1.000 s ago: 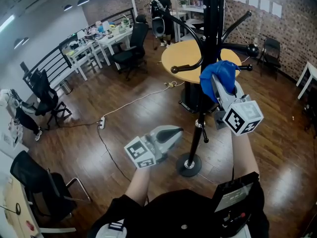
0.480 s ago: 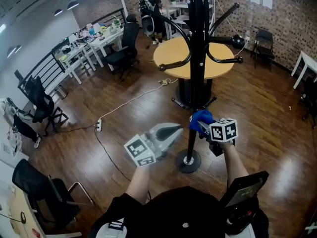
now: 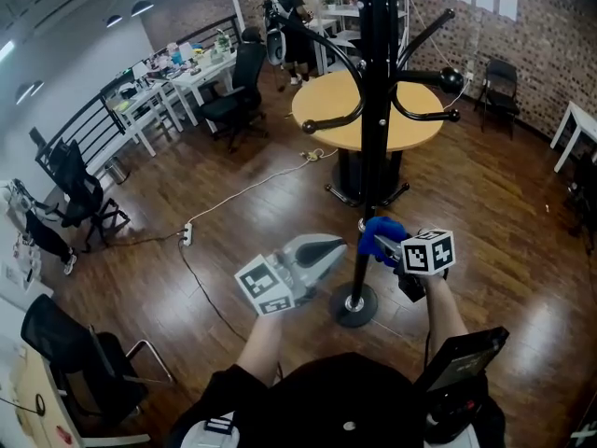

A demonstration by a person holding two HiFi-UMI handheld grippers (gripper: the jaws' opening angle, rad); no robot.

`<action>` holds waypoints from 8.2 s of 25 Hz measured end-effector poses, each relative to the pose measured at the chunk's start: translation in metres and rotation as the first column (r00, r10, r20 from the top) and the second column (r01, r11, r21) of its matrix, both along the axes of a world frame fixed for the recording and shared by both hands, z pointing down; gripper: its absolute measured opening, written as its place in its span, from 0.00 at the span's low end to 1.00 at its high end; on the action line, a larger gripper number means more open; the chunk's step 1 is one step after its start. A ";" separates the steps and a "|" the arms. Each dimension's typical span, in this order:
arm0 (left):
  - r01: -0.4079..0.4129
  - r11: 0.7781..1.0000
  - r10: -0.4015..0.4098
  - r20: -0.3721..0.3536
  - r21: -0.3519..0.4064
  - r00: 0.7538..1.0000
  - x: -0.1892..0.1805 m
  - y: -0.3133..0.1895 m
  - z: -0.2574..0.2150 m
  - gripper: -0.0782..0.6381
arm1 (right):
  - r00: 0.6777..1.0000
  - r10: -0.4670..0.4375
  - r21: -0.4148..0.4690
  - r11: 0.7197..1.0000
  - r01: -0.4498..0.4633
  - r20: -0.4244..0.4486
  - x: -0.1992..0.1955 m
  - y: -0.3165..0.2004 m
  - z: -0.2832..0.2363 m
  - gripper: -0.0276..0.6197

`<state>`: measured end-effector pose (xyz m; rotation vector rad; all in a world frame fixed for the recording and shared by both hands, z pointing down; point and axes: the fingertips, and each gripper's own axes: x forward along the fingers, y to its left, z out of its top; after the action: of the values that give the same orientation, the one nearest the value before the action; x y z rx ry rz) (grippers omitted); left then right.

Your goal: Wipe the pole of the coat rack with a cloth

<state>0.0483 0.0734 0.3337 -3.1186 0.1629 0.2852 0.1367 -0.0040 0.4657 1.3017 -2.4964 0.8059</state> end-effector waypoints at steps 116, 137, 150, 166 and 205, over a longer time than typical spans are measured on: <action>0.486 0.872 -0.488 0.020 0.056 0.873 0.084 -0.043 -0.032 0.10 | 0.929 -0.295 0.726 0.686 0.045 0.222 0.047 -0.051 -0.223 0.10; 0.452 0.891 -0.452 -0.009 0.037 0.892 0.088 -0.054 -0.028 0.10 | 0.954 -0.270 0.477 0.860 0.179 0.130 0.045 -0.057 -0.029 0.10; 0.461 0.887 -0.461 -0.010 0.027 0.888 0.077 -0.052 -0.022 0.10 | 0.941 -0.204 0.448 0.892 0.064 0.271 0.049 -0.056 -0.066 0.10; 0.468 0.883 -0.467 -0.043 0.029 0.883 0.067 -0.055 -0.023 0.10 | 0.919 -0.310 0.777 0.629 0.006 0.245 0.045 -0.051 -0.254 0.10; 0.474 0.880 -0.473 -0.041 0.033 0.880 0.058 -0.051 -0.025 0.10 | 0.946 -0.271 0.668 0.739 0.085 0.179 0.048 -0.055 -0.171 0.10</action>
<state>0.1062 0.0221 0.3089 -2.9016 0.8908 0.3183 0.1843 -0.0591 0.2944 1.1309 -3.2353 0.0215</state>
